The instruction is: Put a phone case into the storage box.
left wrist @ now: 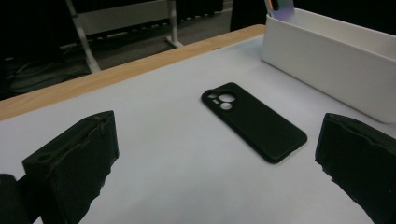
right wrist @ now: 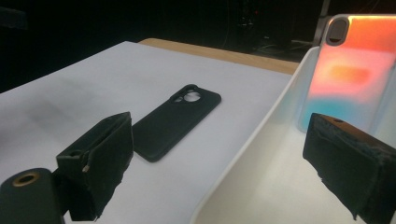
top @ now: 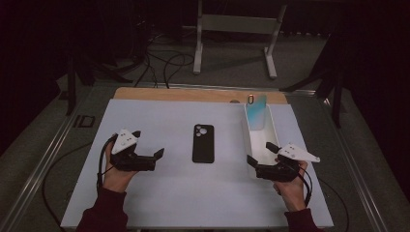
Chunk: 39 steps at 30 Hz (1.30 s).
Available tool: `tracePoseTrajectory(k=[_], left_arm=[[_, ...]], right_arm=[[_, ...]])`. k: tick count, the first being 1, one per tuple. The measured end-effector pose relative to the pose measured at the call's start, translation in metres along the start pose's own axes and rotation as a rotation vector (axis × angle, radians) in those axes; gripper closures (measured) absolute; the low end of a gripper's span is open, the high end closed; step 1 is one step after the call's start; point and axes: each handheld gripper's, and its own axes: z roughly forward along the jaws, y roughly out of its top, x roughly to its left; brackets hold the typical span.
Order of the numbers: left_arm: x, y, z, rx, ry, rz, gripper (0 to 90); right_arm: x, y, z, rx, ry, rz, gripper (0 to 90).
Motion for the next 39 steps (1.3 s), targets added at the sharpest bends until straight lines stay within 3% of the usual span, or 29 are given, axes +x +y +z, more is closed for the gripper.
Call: tracePoseTrajectory(k=[6,8,13,20,21,23,24,26,27,29,39], left_arm=[[-0.015,0.009,0.025,0.018,-0.016,0.02,5.9],[-0.021,0.012,0.033,0.025,-0.012,0.038,17.9],[-0.033,0.02,0.055,0.039,-0.093,0.063,51.5],[-0.047,0.026,0.086,0.082,-0.168,0.09,76.0],[-0.051,0.024,0.099,0.093,-0.186,0.09,76.0],[-0.052,0.023,0.104,0.095,-0.194,0.086,87.9],[-0.054,0.021,0.113,0.101,-0.206,0.071,87.9],[-0.054,0.021,0.113,0.101,-0.206,0.071,89.8],[-0.057,0.016,0.129,0.127,-0.219,0.055,89.8],[-0.061,0.014,0.137,0.137,-0.222,0.049,90.0],[-0.08,0.004,0.167,0.201,-0.248,0.059,90.0]], right_arm=[[-0.002,-0.002,-0.003,-0.009,-0.003,0.012,8.4],[-0.003,-0.002,-0.004,-0.013,-0.005,0.014,8.4],[-0.004,-0.001,-0.006,-0.021,-0.007,0.02,8.5],[-0.004,-0.001,-0.007,-0.021,-0.006,0.022,8.5],[-0.004,-0.001,-0.006,-0.021,-0.007,0.022,8.5],[-0.004,-0.001,-0.007,-0.021,-0.006,0.023,8.5],[-0.004,-0.001,-0.006,-0.022,-0.006,0.022,8.5],[-0.004,-0.001,-0.006,-0.024,-0.003,0.021,8.5],[-0.004,-0.001,-0.006,-0.024,-0.003,0.021,8.5],[-0.002,-0.002,-0.005,-0.018,0.0,0.024,8.6],[-0.002,-0.002,-0.004,-0.02,0.001,0.023,8.6]])
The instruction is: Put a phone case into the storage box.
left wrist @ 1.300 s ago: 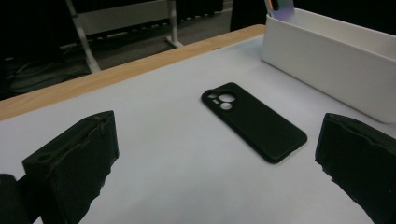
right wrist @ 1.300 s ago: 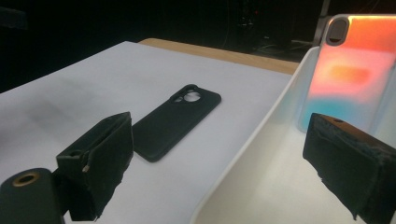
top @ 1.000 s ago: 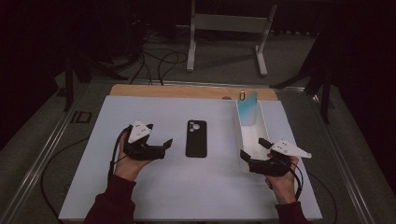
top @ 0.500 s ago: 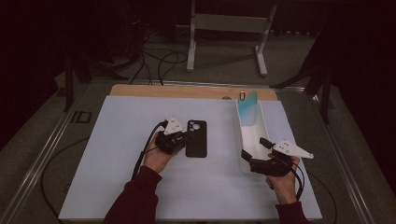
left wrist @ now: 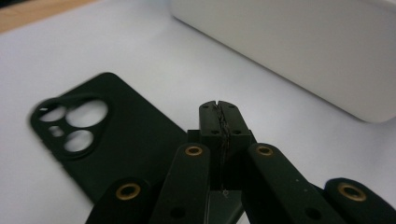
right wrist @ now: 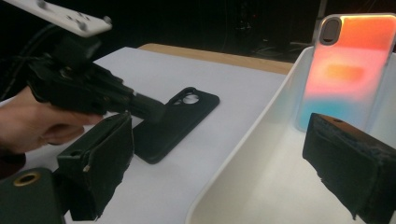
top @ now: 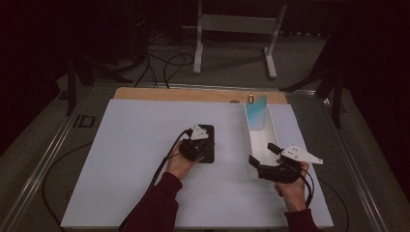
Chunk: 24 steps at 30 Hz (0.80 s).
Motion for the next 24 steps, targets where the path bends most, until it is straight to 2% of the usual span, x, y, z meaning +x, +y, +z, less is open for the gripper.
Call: tracePoseTrajectory(k=[8,13,15,18,21,24], left_arm=[[-0.013,-0.001,0.027,0.076,-0.012,0.023,90.0],[-0.015,-0.006,0.038,0.131,0.005,0.025,90.0],[-0.014,-0.008,0.039,0.157,0.011,0.028,90.0],[-0.012,-0.009,0.037,0.166,0.017,0.013,90.0],[-0.008,-0.013,0.029,0.178,0.03,0.017,90.0],[0.0,-0.018,0.02,0.181,0.048,-0.002,90.0]], right_arm=[[0.0,0.0,-0.001,-0.005,-0.001,0.004,8.6],[-0.001,0.0,-0.002,-0.009,-0.005,0.007,8.6],[-0.002,0.0,-0.003,-0.011,-0.006,0.008,8.6],[-0.003,0.0,-0.003,-0.011,-0.007,0.01,8.6],[-0.003,0.0,-0.003,-0.011,-0.007,0.013,8.6],[-0.003,0.0,-0.003,-0.011,-0.006,0.013,8.6]])
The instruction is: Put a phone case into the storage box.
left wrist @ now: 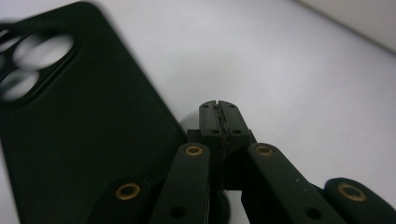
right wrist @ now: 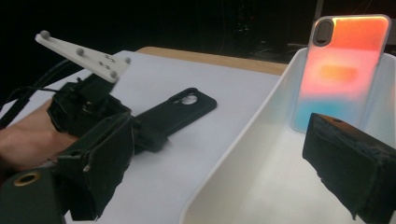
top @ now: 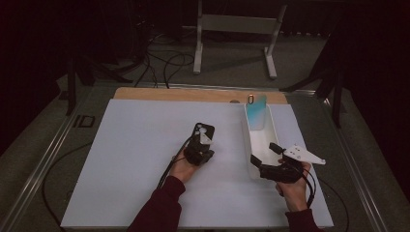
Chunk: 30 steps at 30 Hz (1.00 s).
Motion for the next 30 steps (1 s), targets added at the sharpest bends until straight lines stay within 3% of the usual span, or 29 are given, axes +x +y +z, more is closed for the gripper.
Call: tracePoseTrajectory(k=[8,12,13,16,21,22,24,28,30], left_arm=[[0.027,-0.02,-0.019,-0.011,0.036,-0.065,90.0],[0.024,-0.02,-0.02,-0.008,0.056,-0.041,90.0],[0.024,-0.02,-0.02,-0.012,0.044,-0.04,90.0],[0.024,-0.019,-0.027,-0.048,0.04,-0.048,88.5],[0.025,-0.017,-0.045,-0.108,0.035,-0.057,78.9],[0.026,-0.017,-0.063,-0.161,0.045,-0.051,78.9],[0.029,-0.02,-0.08,-0.207,0.045,-0.053,69.1],[0.036,-0.031,-0.117,-0.283,0.062,-0.053,55.7],[0.04,-0.038,-0.135,-0.307,0.095,-0.055,47.4]], right_arm=[[0.001,-0.001,0.003,0.008,0.001,-0.005,8.6],[0.002,-0.001,0.003,0.009,0.005,-0.004,8.6],[0.002,-0.001,0.003,0.009,0.004,-0.005,8.6],[0.001,-0.001,0.002,0.008,0.004,-0.004,8.7],[0.0,-0.001,0.001,0.006,0.003,-0.003,9.8],[0.0,-0.001,0.001,0.007,0.004,-0.002,9.8],[-0.001,-0.001,0.001,0.01,0.008,-0.002,9.8],[-0.001,-0.002,0.001,0.009,0.007,-0.01,9.7],[-0.001,-0.002,0.002,0.012,0.006,-0.011,9.7]])
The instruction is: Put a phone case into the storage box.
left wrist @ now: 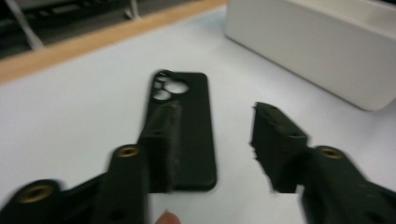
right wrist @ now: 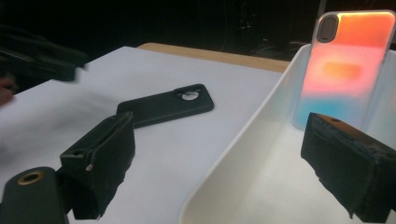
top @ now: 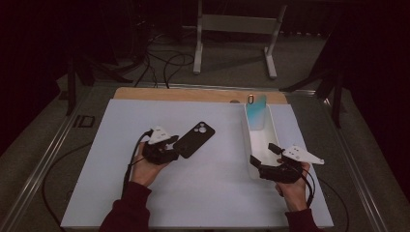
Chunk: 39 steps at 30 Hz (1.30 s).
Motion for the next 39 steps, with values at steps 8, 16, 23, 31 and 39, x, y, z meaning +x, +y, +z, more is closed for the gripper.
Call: tracePoseTrajectory(k=[8,16,23,31,39], left_arm=[[0.018,-0.022,-0.052,-0.038,0.127,-0.005,14.9],[0.026,-0.048,-0.087,-0.064,0.141,-0.025,0.5],[0.03,-0.058,-0.1,-0.098,0.162,-0.045,0.0],[0.034,-0.062,-0.106,-0.143,0.18,-0.068,0.0],[0.036,-0.062,-0.106,-0.135,0.201,-0.079,0.0]], right_arm=[[0.0,-0.001,0.0,-0.012,0.002,-0.025,9.7],[0.001,-0.001,-0.003,-0.06,0.004,-0.048,9.3],[0.004,-0.001,-0.006,-0.083,0.004,-0.06,8.8],[0.006,-0.006,-0.01,-0.093,-0.001,-0.084,8.8],[0.009,-0.007,-0.009,-0.087,-0.008,-0.089,8.8]])
